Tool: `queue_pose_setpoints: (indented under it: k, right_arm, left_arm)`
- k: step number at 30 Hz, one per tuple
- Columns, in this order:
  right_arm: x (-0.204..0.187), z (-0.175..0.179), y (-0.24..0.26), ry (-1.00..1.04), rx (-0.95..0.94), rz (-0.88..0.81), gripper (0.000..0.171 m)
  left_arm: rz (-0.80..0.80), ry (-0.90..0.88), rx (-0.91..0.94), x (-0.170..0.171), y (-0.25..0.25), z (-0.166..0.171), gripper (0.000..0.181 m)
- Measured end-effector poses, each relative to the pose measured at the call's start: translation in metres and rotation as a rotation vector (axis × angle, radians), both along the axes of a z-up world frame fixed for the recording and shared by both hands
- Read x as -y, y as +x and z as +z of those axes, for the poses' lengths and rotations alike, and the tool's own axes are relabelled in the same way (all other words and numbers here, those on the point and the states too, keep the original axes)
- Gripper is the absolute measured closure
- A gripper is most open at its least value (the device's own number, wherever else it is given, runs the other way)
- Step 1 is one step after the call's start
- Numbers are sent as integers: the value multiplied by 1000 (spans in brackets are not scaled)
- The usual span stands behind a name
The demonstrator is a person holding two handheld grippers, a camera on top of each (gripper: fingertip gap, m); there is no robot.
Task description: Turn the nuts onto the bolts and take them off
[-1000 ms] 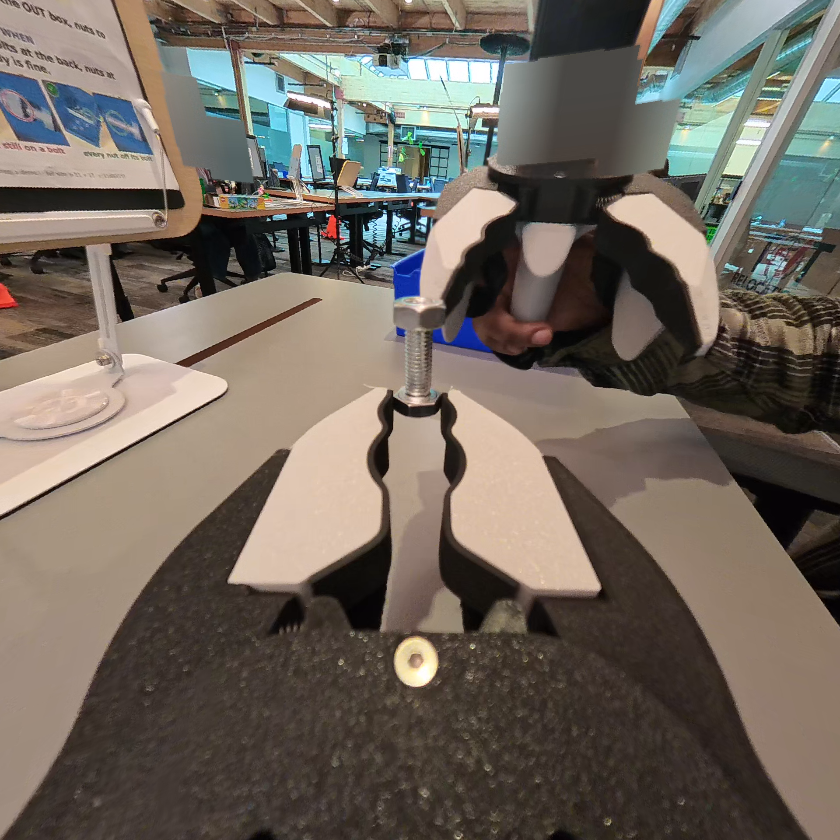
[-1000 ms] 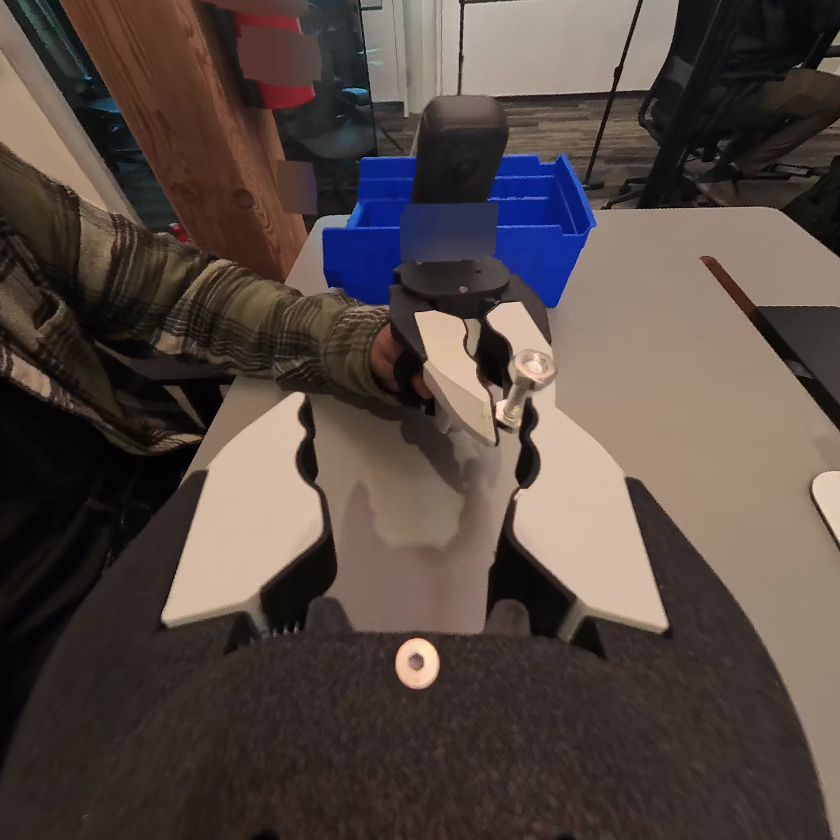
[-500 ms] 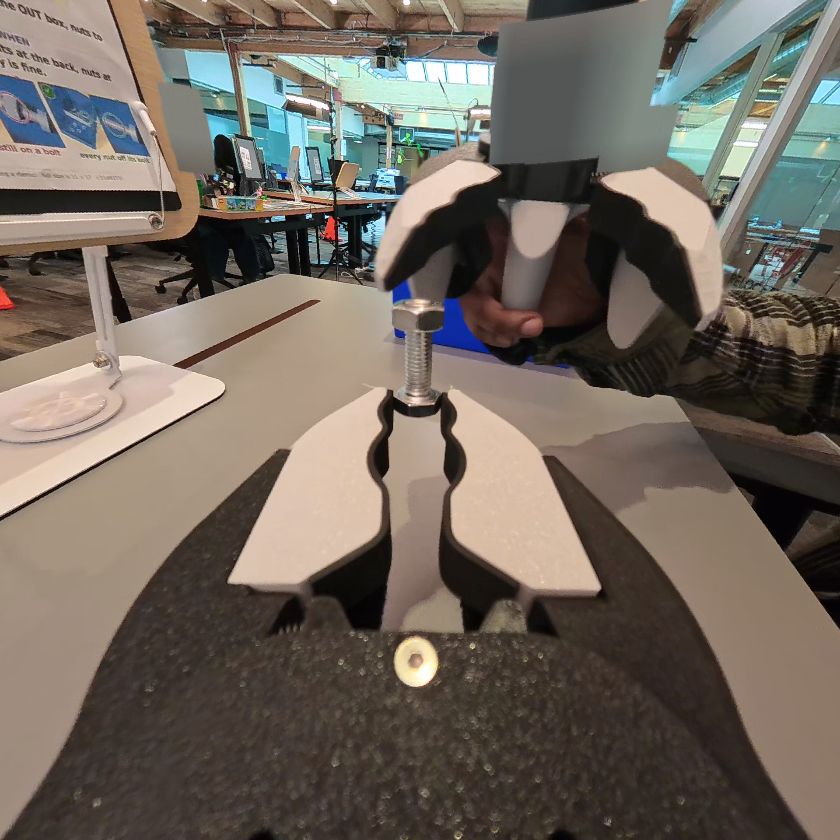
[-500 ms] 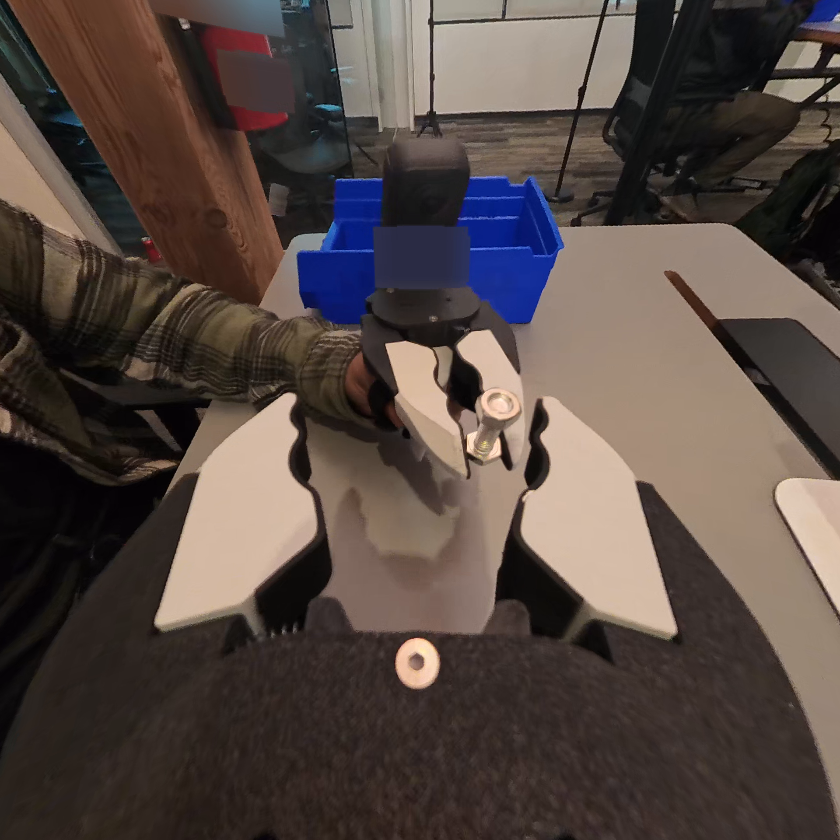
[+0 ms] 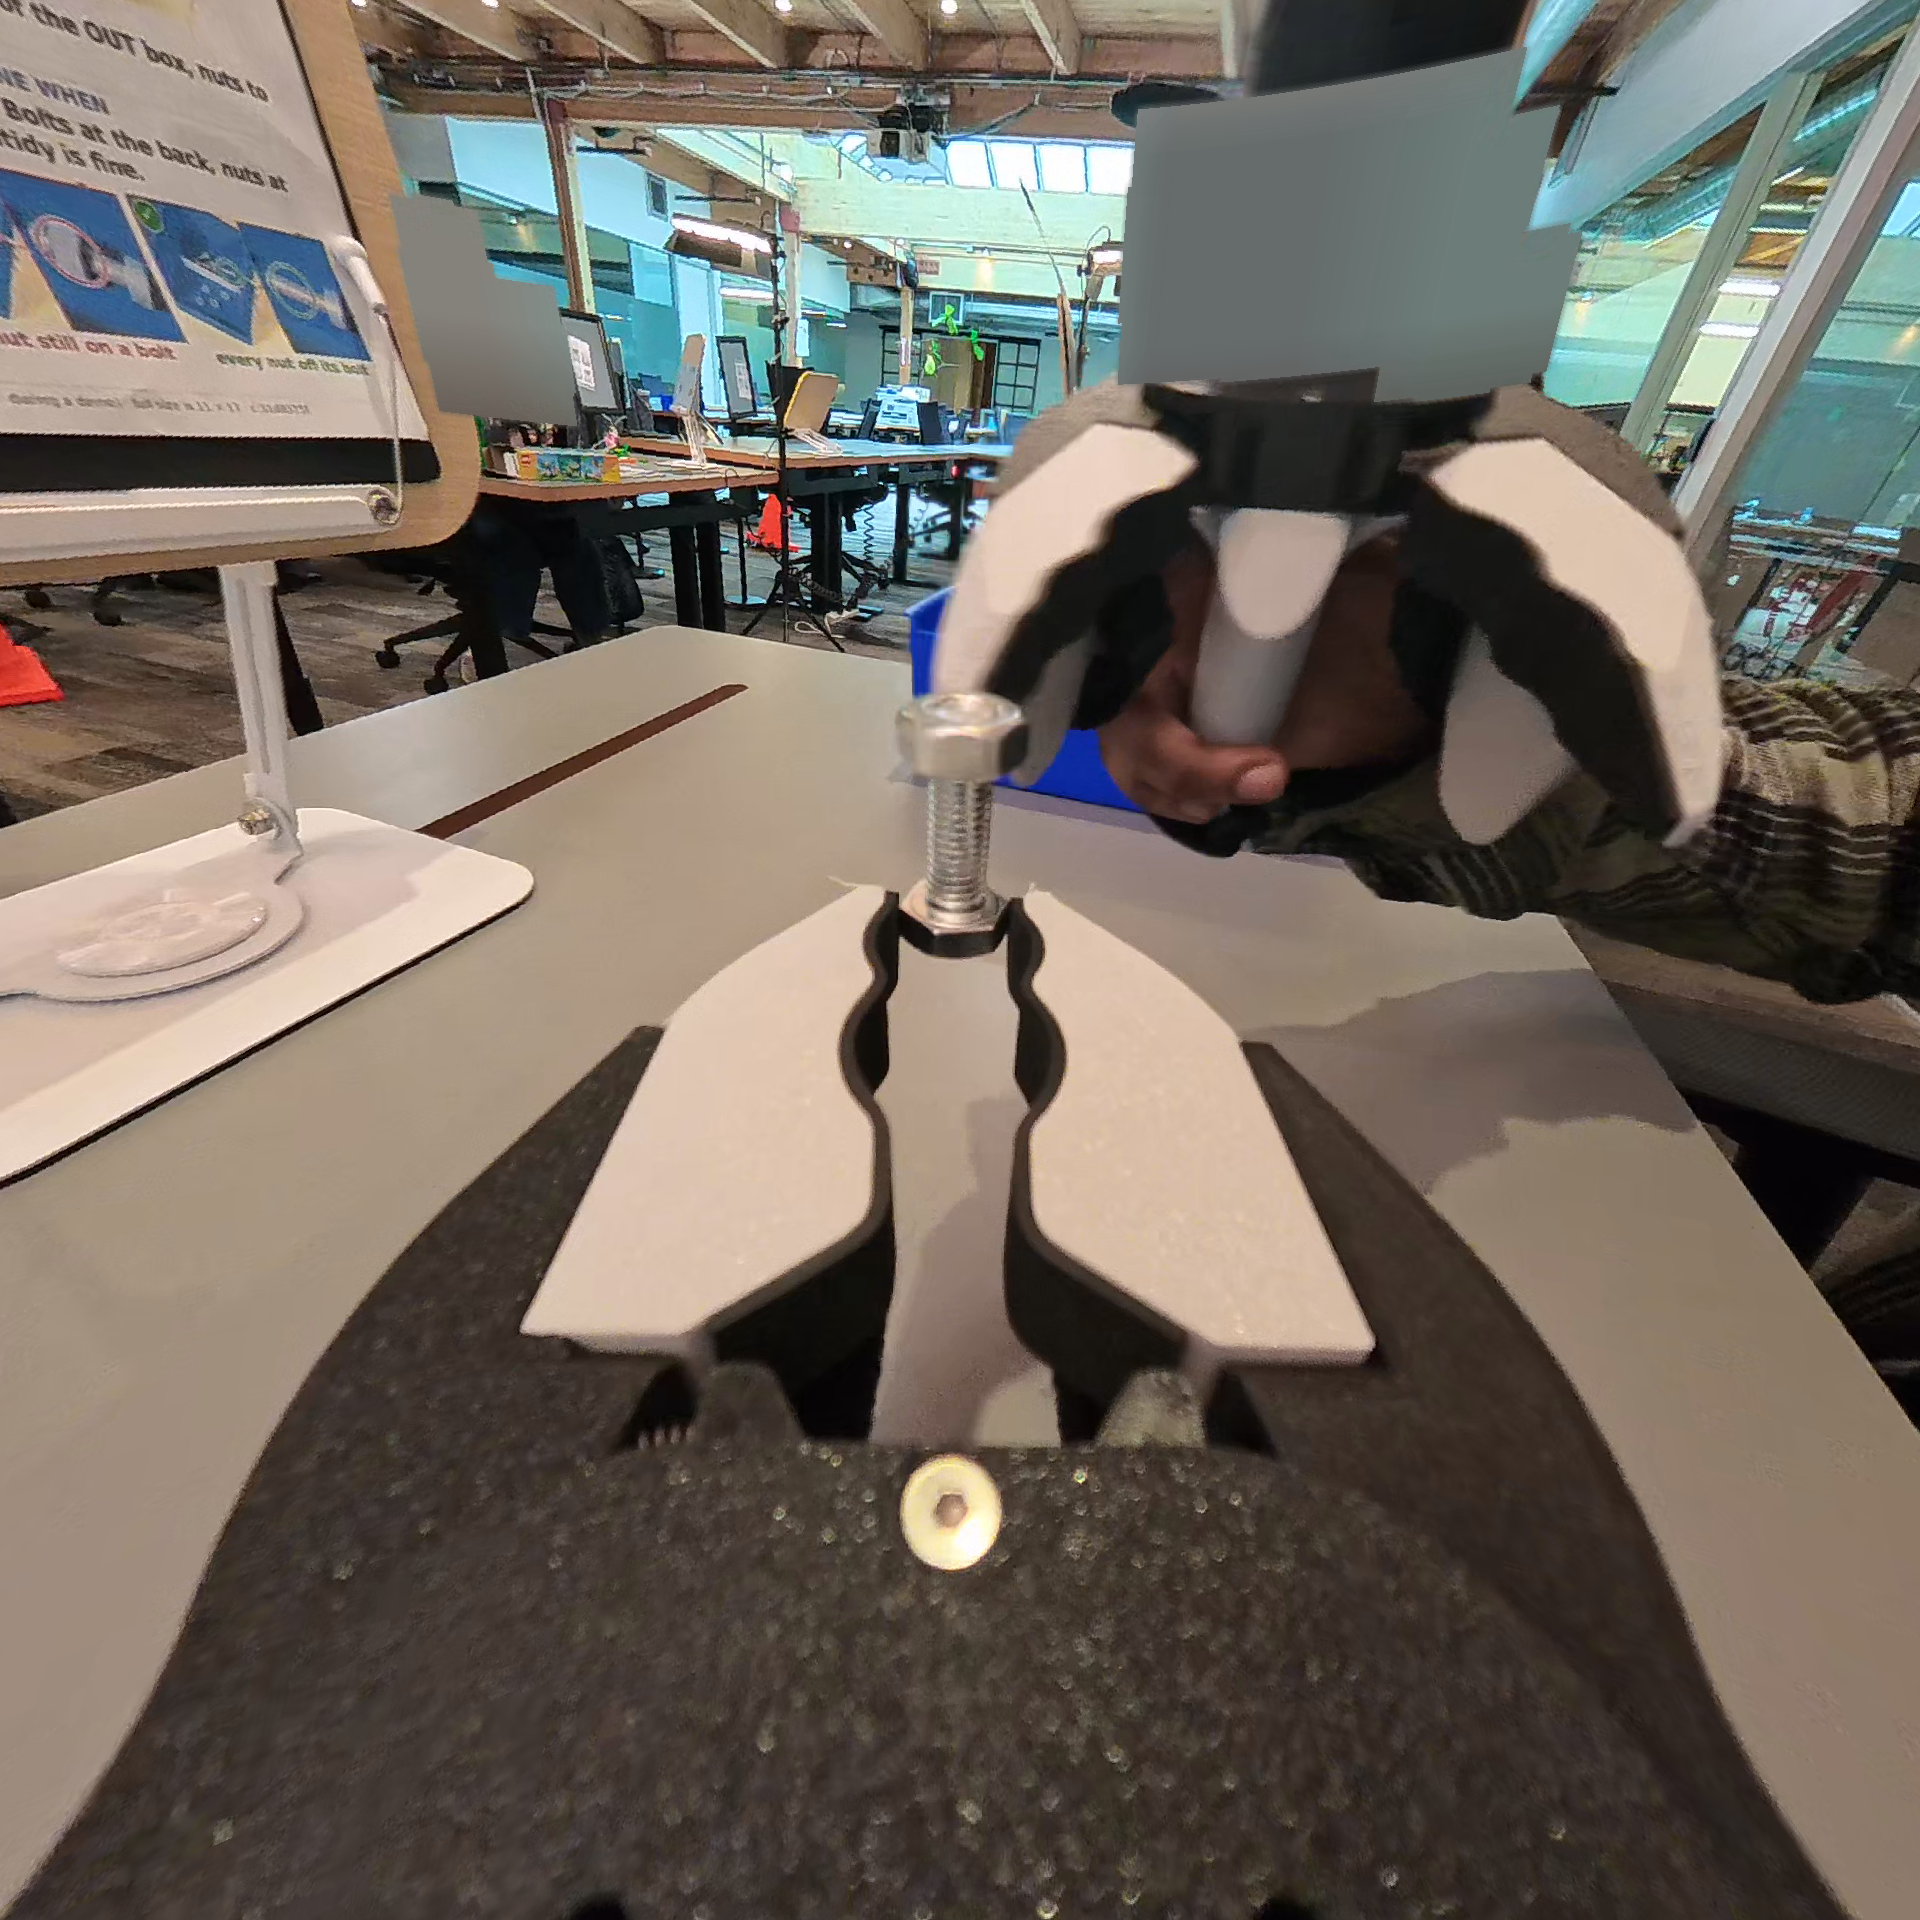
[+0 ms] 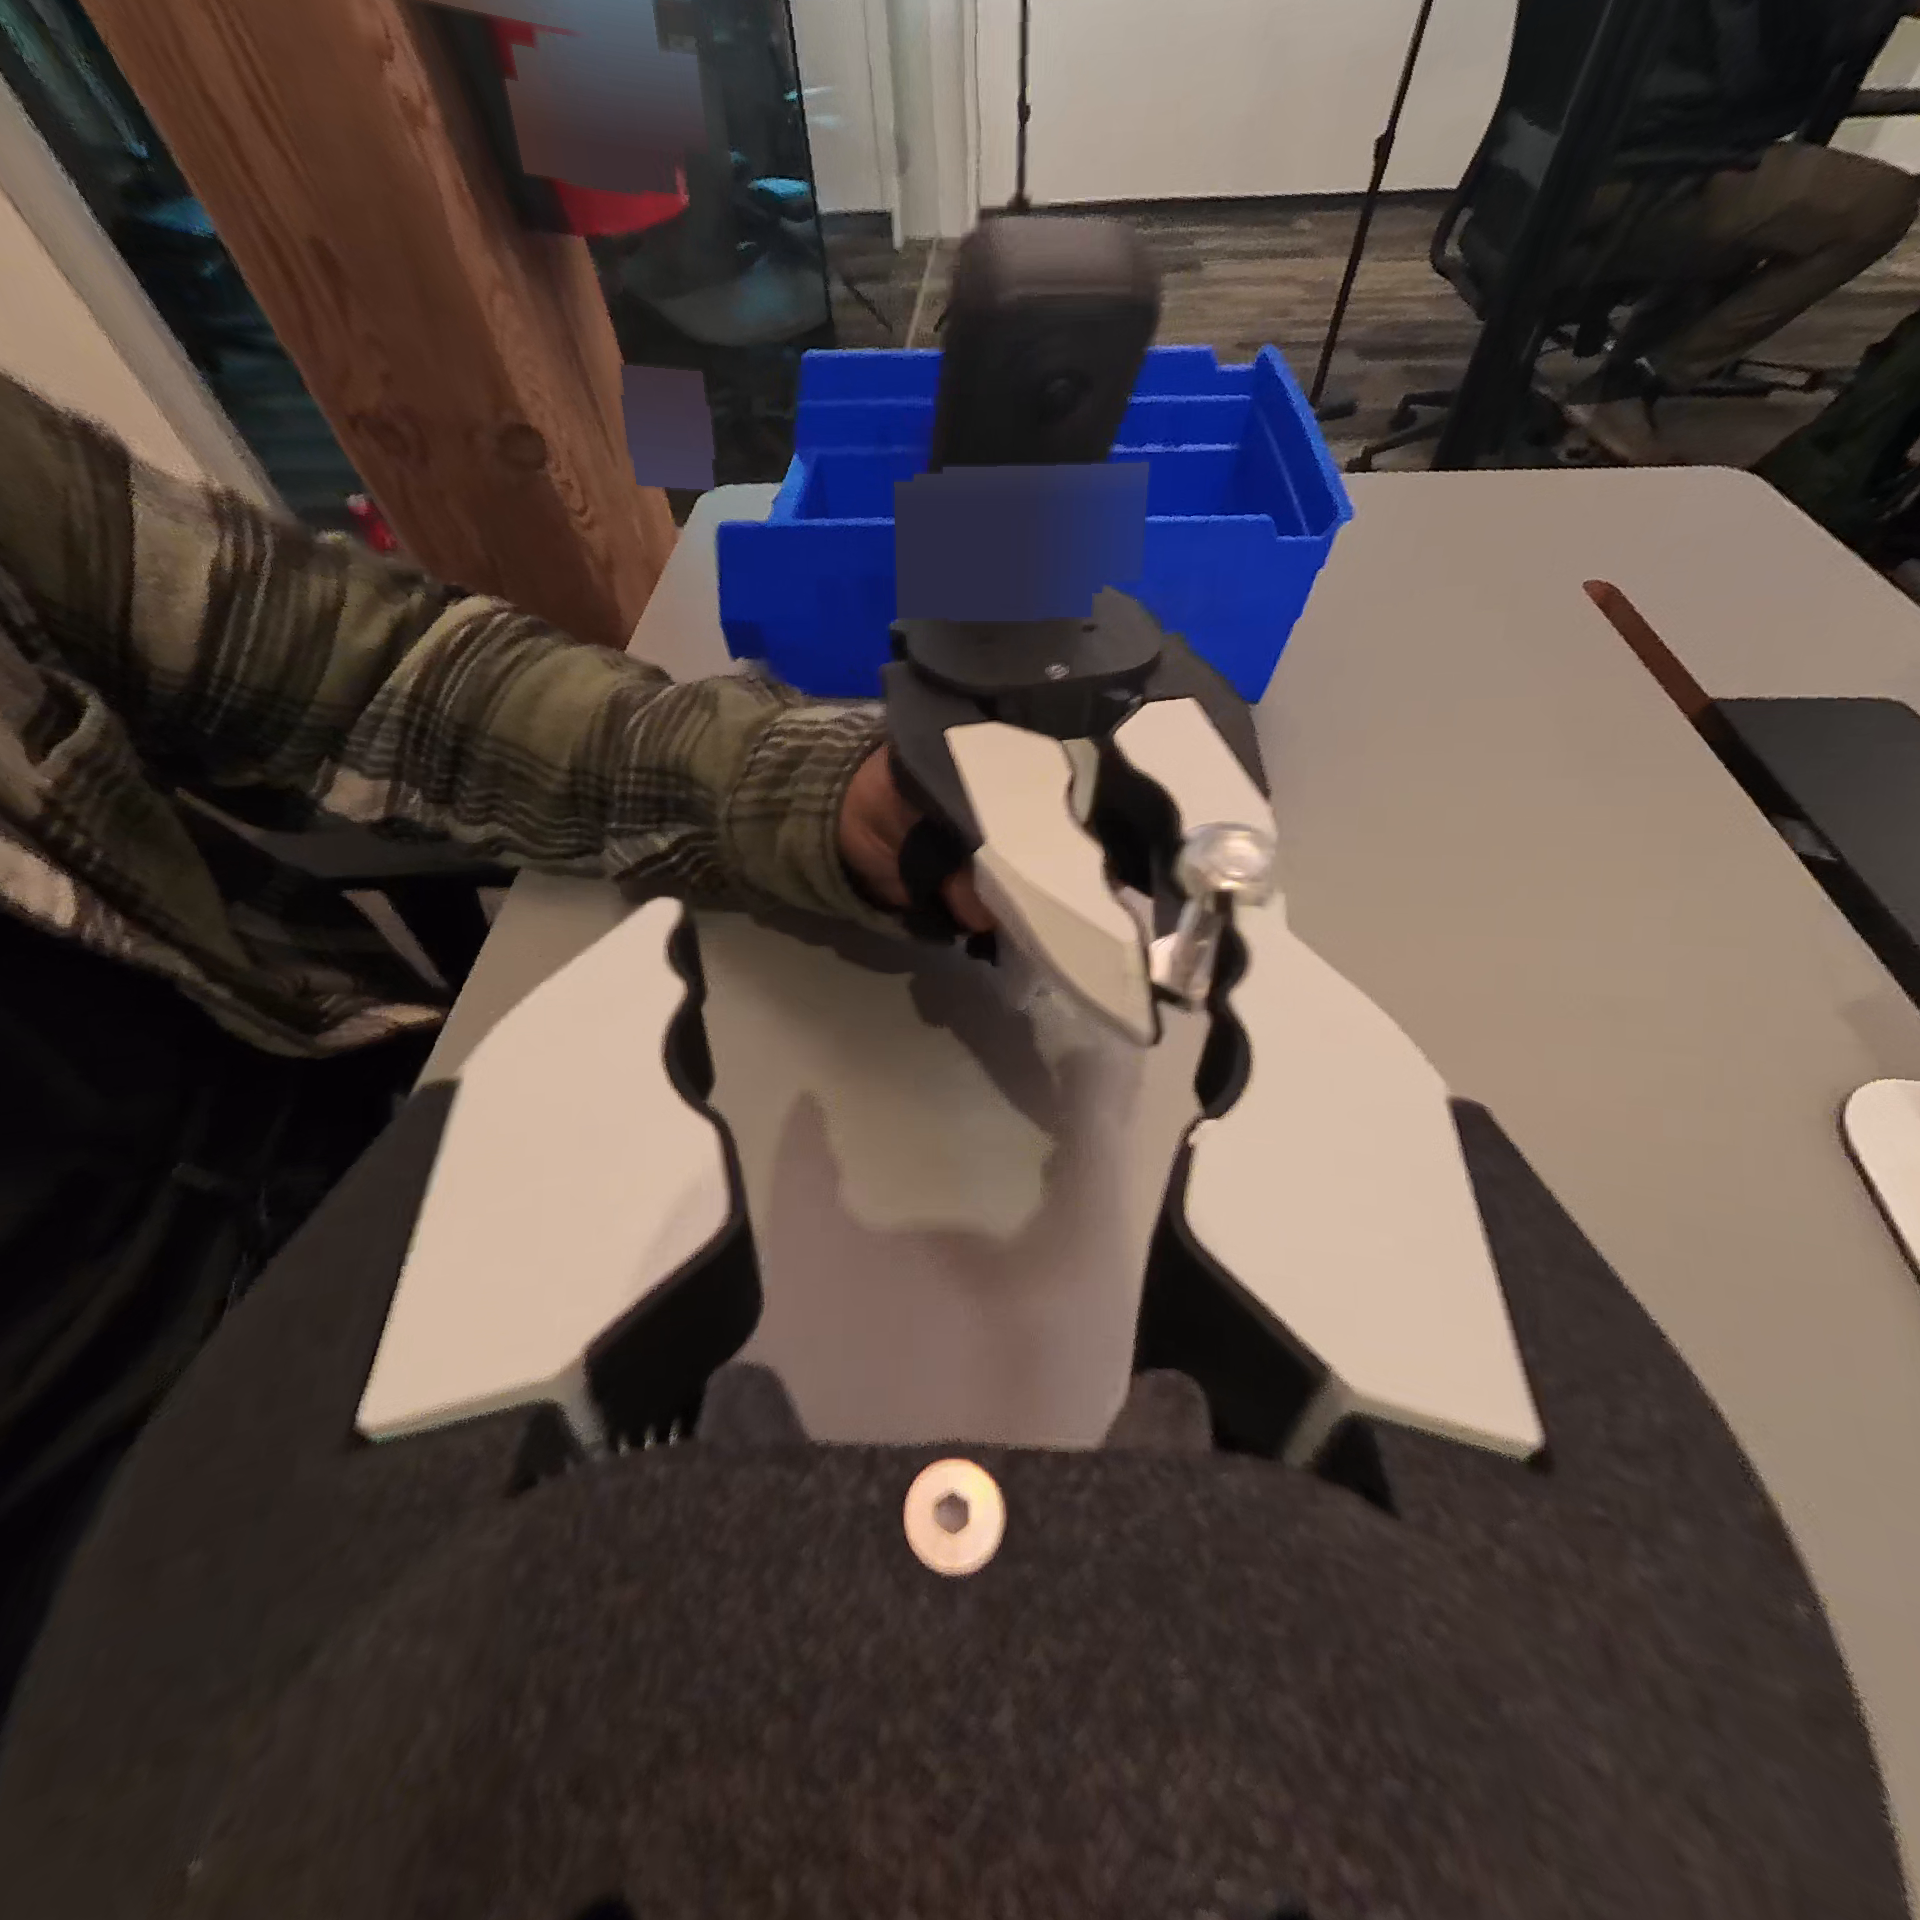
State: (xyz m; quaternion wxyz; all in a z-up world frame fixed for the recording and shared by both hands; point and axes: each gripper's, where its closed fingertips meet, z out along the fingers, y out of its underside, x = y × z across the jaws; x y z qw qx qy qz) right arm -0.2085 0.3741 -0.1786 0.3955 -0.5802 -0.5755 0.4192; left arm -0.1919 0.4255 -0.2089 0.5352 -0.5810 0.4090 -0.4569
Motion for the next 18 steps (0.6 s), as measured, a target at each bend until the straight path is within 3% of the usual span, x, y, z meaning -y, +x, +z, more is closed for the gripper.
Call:
queue_pose_setpoints:
  k: [1, 6, 10, 12, 18]
  right_arm:
    - [4, 1, 3, 18, -1, 9, 85]
    - [-17, 11, 0, 4, -45, -63, 76]
    - [-2, 1, -4, -8, -9, -12, 74]
    - [6, 4, 1, 28, -10, -1, 84]
    - [-15, 6, -6, -20, -28, -51, 75]
  left_arm:
    - [4, -3, 4, -1, -1, 1, 162]
    - [-8, -7, 9, 0, 0, 0, 162]
    - [-1, -3, 2, 0, 0, 0, 162]
    - [7, -8, 12, -2, -3, 2, 162]
    - [-7, -6, 10, 1, 1, 1, 162]
